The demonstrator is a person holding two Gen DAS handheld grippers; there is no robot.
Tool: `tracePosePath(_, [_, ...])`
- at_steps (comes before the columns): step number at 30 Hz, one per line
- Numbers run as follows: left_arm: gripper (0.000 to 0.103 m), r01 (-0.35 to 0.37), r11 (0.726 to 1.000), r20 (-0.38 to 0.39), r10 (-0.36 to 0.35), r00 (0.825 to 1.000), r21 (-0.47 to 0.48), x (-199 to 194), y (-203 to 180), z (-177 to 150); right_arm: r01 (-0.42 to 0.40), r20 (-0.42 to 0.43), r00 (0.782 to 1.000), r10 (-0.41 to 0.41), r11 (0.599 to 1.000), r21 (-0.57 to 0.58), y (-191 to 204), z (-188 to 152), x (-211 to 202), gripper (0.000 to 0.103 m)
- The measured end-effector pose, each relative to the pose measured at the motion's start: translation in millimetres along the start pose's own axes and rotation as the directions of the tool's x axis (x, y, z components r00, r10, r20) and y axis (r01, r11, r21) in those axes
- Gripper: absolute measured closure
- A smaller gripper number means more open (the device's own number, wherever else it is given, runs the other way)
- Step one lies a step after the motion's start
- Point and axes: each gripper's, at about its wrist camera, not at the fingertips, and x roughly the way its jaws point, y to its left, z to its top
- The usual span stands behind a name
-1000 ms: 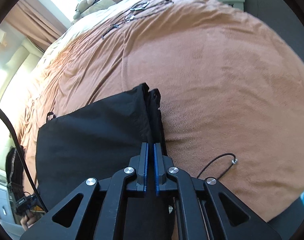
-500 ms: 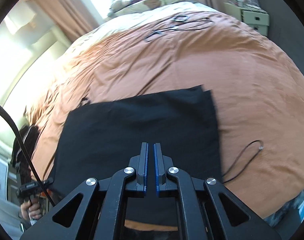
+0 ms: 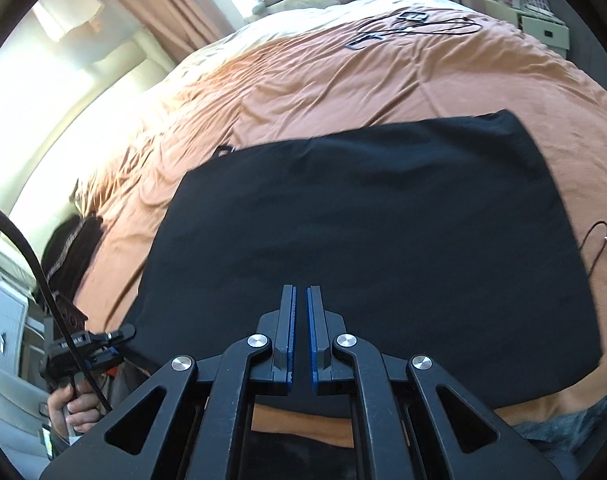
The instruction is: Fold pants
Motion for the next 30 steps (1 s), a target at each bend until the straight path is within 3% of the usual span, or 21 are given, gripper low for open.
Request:
tracePosePath(4, [0.073, 0.036, 0.998, 0.039, -0.034, 0.999, -0.058, -3, 6, 0, -0.037, -0.038, 0.999, 0.036, 0.999, -0.016, 13, -9, 22, 0.1])
tracePosePath(10, [0.073, 0.016, 0.997, 0.06, -0.011, 0.998, -0.081, 1, 2, 4, -0.069, -0.073, 0.995, 0.066, 0.997, -0.04, 26, -15, 52, 0.1])
tracePosePath(16, [0.073, 0.013, 0.995, 0.096, -0.003, 0.995, -0.101, 1, 2, -5, 0.049, -0.085, 0.995, -0.049, 0.999, -0.005, -6, -18, 70, 0.101])
tracePosePath(23, [0.073, 0.012, 0.995, 0.093, -0.003, 0.996, -0.094, 7, -3, -9, 0.108, -0.069, 0.992, -0.105, 0.993, 0.042, -32, -11, 61, 0.103])
tracePosePath(25, [0.095, -0.002, 0.996, 0.099, 0.01, 0.995, -0.086, 9, -4, -10, 0.102, -0.061, 0.993, -0.099, 0.994, 0.041, -30, -9, 57, 0.103])
tracePosePath(30, [0.096, 0.009, 0.997, 0.114, 0.0, 0.993, -0.079, 6, -5, -11, 0.063, -0.048, 0.997, -0.062, 0.998, 0.029, -21, 2, 53, 0.103])
